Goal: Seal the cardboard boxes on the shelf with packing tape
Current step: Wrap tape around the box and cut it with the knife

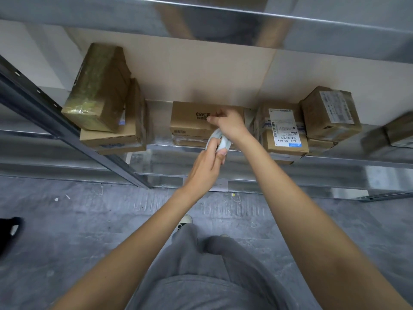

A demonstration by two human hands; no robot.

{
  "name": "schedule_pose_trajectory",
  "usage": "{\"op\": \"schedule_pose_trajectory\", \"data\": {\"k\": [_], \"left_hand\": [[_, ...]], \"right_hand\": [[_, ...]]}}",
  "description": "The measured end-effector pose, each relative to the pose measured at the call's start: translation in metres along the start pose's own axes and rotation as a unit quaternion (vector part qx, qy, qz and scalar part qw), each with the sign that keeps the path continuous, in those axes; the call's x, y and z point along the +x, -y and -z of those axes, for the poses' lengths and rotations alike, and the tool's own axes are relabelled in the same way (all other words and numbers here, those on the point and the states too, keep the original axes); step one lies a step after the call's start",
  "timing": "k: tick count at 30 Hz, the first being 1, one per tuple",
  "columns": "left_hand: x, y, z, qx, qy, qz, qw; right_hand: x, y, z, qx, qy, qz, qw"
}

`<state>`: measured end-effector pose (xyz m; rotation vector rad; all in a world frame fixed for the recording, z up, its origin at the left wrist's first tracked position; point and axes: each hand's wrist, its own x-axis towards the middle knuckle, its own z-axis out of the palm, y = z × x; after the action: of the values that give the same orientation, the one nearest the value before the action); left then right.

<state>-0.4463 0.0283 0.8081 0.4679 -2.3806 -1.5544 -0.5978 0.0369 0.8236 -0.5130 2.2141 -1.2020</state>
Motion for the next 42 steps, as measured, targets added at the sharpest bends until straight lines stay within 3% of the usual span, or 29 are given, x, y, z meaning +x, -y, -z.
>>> {"op": "schedule_pose_trajectory", "data": {"k": [7, 12, 22, 24, 29, 33, 42], "left_hand": [[-0.004, 0.007, 0.005, 0.003, -0.007, -0.004, 1.000], [-0.003, 0.005, 0.009, -0.008, -0.011, -0.004, 1.000], [0.000, 0.002, 0.007, -0.040, -0.011, 0.004, 0.999], [0.000, 0.004, 0.008, -0.041, -0.006, 0.004, 0.999], [0.002, 0.002, 0.013, -0.041, 0.005, -0.003, 0.999], [0.002, 0.002, 0.013, -0.038, 0.013, -0.005, 0.999], [0.003, 0.004, 0.017, -0.004, 0.010, -0.009, 1.000]], "right_hand": [[-0.003, -0.002, -0.007, -0.016, 0.010, 0.024, 1.000], [-0.001, 0.001, -0.011, 0.061, 0.014, -0.010, 0.998], [-0.002, 0.001, -0.009, 0.068, -0.013, 0.000, 0.998], [-0.002, 0.003, -0.008, 0.035, -0.001, -0.006, 0.999], [-0.005, 0.007, -0.006, 0.107, 0.026, -0.019, 0.994], [-0.005, 0.006, -0.004, 0.095, 0.026, -0.013, 0.995], [-0.003, -0.001, -0.009, 0.090, -0.025, -0.009, 0.996]]}}
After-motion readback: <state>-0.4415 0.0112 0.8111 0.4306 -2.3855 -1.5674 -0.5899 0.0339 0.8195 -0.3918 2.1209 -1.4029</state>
